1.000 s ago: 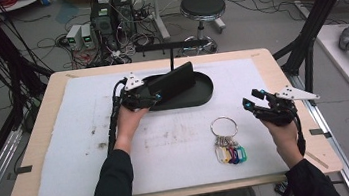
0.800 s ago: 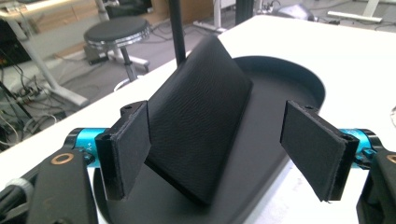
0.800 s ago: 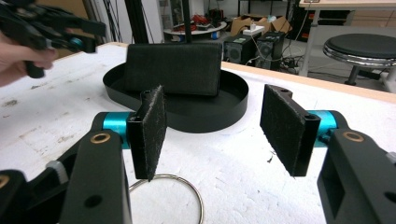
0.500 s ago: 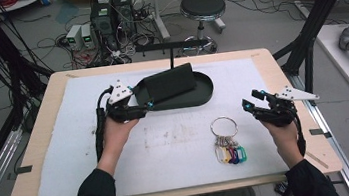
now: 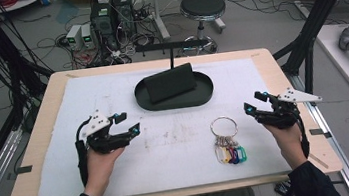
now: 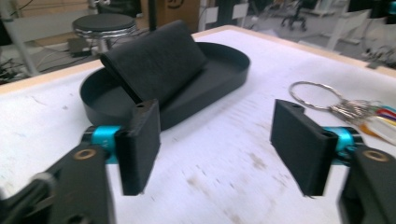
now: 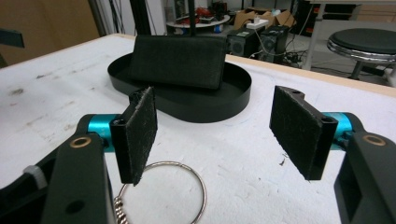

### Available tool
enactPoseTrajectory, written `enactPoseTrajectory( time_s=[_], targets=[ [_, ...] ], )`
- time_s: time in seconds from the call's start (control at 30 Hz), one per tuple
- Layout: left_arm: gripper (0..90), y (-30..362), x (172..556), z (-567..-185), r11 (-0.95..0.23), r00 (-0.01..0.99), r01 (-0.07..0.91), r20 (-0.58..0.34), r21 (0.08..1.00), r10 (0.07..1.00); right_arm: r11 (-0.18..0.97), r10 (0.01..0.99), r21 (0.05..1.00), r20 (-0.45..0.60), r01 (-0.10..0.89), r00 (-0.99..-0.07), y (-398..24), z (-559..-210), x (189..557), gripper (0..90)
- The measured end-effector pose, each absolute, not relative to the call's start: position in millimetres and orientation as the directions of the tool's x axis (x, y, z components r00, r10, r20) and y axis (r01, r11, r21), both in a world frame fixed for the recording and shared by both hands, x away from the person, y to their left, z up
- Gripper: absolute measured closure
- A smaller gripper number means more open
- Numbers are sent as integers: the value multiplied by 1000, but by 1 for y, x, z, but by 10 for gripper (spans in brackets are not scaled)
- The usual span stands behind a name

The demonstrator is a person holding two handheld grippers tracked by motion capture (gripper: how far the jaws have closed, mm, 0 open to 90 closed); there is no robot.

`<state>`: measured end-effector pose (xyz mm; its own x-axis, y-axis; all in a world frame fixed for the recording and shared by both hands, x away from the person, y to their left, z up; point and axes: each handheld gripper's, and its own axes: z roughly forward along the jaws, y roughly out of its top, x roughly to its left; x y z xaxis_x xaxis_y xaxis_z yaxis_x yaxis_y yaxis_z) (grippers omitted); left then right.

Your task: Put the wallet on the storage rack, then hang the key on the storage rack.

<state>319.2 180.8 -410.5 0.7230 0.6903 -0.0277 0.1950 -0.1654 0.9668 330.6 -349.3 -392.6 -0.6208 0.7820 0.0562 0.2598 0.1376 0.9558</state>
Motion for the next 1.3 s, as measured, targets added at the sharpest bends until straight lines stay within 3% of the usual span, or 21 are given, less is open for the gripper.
enactPoseTrajectory(
  time_s=[0.23, 0.37, 0.43, 0.5, 0.63, 0.73, 0.77, 0.87, 0.97, 1.3],
  targets=[
    [344, 190, 302, -420, -116, 716, 119, -5, 986, 698, 167, 781, 958, 17, 234, -625, -350, -387, 321, 324],
    [343, 197, 300, -421, -78, 680, 60, 16, 995, 733, 149, 797, 958, 30, 245, -603, -356, -385, 315, 255],
    [322, 200, 299, -420, -72, 668, 62, 13, 995, 744, 143, 804, 953, 45, 267, -593, -361, -387, 314, 208],
    [316, 203, 300, -420, -71, 666, 79, 0, 994, 746, 149, 807, 946, 53, 289, -589, -365, -390, 315, 207],
    [221, 205, 304, -418, -61, 654, 128, -38, 990, 756, 148, 821, 940, 57, 308, -568, -371, -394, 316, 207],
    [221, 205, 305, -419, -64, 654, 157, -54, 986, 755, 135, 837, 937, 67, 324, -543, -374, -396, 316, 209],
    [221, 204, 305, -419, -64, 652, 161, -57, 985, 756, 137, 835, 935, 69, 326, -546, -375, -397, 317, 221],
    [221, 201, 304, -419, -76, 650, 161, -48, 984, 758, 169, 823, 921, 64, 351, -565, -374, -401, 317, 388],
    [222, 198, 304, -418, -92, 646, 157, -31, 983, 763, 199, 815, 905, 60, 376, -577, -368, -405, 321, 487],
    [222, 195, 304, -424, -129, 638, 180, -16, 975, 770, 270, 797, 843, 76, 466, -599, -335, -426, 350, 668]
  ],
)
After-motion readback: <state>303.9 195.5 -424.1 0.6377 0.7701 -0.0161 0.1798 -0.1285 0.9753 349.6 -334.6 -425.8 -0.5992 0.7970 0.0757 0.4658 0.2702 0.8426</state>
